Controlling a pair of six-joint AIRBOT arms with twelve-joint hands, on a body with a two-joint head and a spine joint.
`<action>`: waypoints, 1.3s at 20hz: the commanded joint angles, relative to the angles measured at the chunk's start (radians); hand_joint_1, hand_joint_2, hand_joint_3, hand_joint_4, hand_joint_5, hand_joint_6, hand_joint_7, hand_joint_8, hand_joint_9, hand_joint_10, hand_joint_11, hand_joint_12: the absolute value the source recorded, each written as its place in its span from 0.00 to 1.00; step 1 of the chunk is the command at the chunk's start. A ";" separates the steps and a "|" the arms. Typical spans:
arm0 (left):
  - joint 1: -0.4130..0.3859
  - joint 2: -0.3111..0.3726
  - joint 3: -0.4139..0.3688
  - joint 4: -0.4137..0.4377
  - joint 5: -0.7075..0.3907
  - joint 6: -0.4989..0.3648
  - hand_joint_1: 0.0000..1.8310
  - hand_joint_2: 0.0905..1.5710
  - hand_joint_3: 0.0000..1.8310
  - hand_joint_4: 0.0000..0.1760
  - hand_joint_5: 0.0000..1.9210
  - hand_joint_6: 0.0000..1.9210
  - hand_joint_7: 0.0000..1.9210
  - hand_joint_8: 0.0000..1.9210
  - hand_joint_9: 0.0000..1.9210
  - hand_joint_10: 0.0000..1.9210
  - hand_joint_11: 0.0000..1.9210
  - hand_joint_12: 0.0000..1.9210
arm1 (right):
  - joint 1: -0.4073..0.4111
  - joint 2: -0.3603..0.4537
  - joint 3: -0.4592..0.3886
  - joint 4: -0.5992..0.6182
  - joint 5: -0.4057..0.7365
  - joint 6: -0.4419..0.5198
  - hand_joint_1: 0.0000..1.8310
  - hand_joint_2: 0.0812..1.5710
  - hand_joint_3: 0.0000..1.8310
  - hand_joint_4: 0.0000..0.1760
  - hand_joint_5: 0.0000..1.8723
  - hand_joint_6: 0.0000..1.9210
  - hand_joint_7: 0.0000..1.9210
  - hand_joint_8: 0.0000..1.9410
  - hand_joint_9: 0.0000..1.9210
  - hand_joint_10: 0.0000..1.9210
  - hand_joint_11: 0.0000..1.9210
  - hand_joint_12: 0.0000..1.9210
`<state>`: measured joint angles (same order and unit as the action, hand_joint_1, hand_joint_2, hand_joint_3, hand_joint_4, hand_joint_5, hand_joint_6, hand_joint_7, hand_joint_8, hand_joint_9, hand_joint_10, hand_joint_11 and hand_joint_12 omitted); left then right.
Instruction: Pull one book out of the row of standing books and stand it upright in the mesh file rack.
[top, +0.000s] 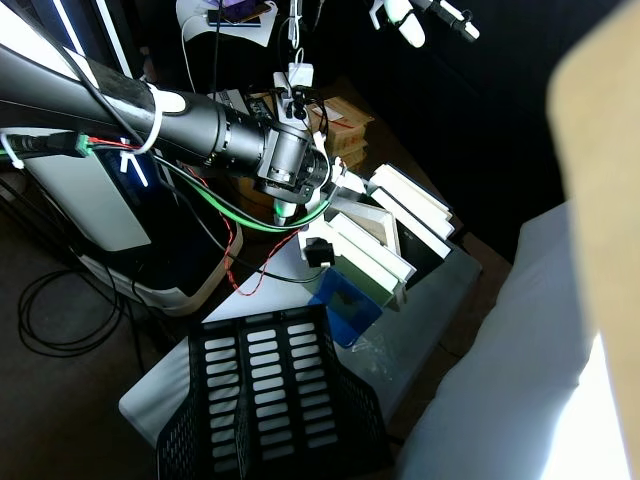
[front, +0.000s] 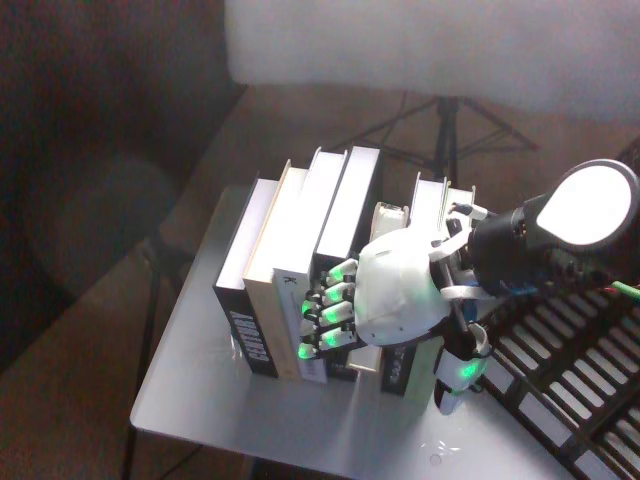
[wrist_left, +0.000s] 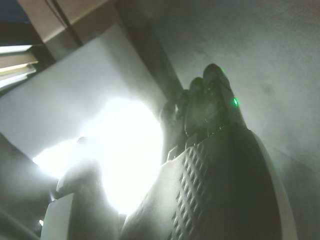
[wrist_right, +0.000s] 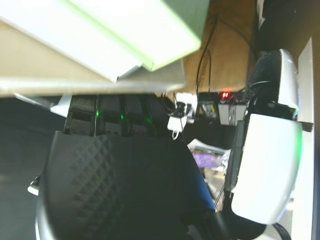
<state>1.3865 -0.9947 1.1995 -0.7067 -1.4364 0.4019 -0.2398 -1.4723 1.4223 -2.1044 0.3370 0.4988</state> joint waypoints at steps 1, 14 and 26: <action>-0.007 0.003 0.003 -0.023 -0.132 -0.007 0.16 0.87 0.00 0.24 0.03 0.00 0.00 0.00 0.00 0.00 0.00 0.00 | 0.013 0.004 -0.010 0.042 -0.007 -0.009 0.33 0.52 0.00 0.00 0.00 0.00 0.00 0.00 0.00 0.00 0.00 0.00; -0.007 0.003 0.001 -0.026 -0.130 -0.005 0.17 0.87 0.00 0.26 0.02 0.00 0.00 0.00 0.00 0.00 0.00 0.00 | 0.038 0.035 -0.042 0.050 0.056 -0.017 0.40 0.50 0.00 0.00 0.00 0.00 0.00 0.00 0.00 0.00 0.00 0.00; -0.007 0.003 0.001 -0.026 -0.127 -0.005 0.18 0.87 0.00 0.27 0.03 0.00 0.00 0.00 0.00 0.00 0.00 0.00 | 0.007 0.033 -0.028 -0.069 0.029 -0.011 0.51 0.49 0.00 0.00 0.00 0.00 0.02 0.01 0.00 0.00 0.00 0.00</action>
<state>1.3857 -0.9947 1.1965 -0.7147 -1.4361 0.4019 -0.2401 -1.4483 1.3960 -2.1986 0.3901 0.4900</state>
